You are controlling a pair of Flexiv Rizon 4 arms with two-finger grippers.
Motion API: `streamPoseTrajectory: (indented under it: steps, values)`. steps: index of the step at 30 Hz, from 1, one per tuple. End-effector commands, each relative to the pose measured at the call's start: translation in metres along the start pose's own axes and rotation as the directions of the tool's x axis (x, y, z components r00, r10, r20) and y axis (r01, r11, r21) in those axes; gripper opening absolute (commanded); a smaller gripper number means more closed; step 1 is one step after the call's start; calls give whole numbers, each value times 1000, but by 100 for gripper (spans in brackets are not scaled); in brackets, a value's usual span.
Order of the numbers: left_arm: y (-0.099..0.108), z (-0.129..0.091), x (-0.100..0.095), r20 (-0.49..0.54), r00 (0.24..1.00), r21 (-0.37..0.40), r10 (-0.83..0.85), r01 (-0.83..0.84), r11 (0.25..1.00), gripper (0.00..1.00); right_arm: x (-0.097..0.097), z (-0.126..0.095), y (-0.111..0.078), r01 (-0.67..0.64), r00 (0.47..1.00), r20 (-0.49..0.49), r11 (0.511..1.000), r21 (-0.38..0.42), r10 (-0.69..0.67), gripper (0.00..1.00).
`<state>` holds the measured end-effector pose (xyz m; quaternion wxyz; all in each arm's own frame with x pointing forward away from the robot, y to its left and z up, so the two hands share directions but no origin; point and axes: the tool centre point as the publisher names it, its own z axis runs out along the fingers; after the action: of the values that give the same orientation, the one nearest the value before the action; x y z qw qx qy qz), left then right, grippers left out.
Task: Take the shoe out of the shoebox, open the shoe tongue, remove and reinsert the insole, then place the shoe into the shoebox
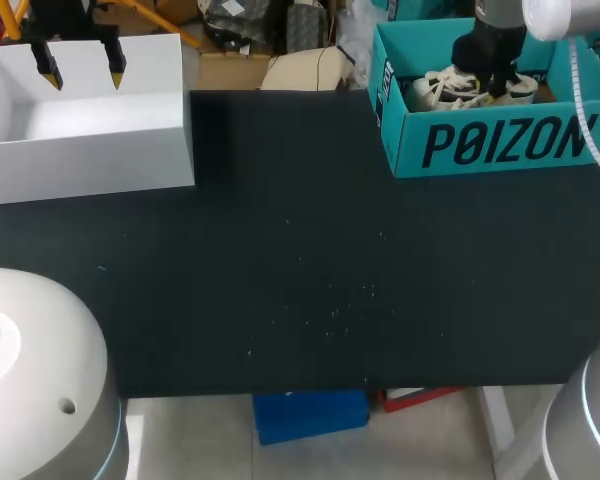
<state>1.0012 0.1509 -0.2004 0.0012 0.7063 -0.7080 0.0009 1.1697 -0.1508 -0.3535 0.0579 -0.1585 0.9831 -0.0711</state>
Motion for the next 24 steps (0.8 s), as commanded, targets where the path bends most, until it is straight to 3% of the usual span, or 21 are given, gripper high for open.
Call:
streamPoseTrajectory:
  steps: [1,11,20,22,24]
  values:
    - [0,0,0,2,1000,-1,-1,1,1000,100,-5,17,0,-16,1000,-7,1000,0,16,30]
    - [0,0,0,2,1000,-1,-1,1,1000,100,1,41,-6,-61,998,-27,998,8,61,30]
    - [0,0,0,2,1000,-1,-1,1,1000,100,-3,51,-2,-81,996,-37,997,2,81,24]
    - [0,0,0,2,1000,-1,-1,1,1000,100,-1,51,0,-81,996,-46,997,0,81,18]
    - [0,0,0,2,1000,-1,-1,1,1000,100,0,52,0,-81,995,-50,997,0,81,0]
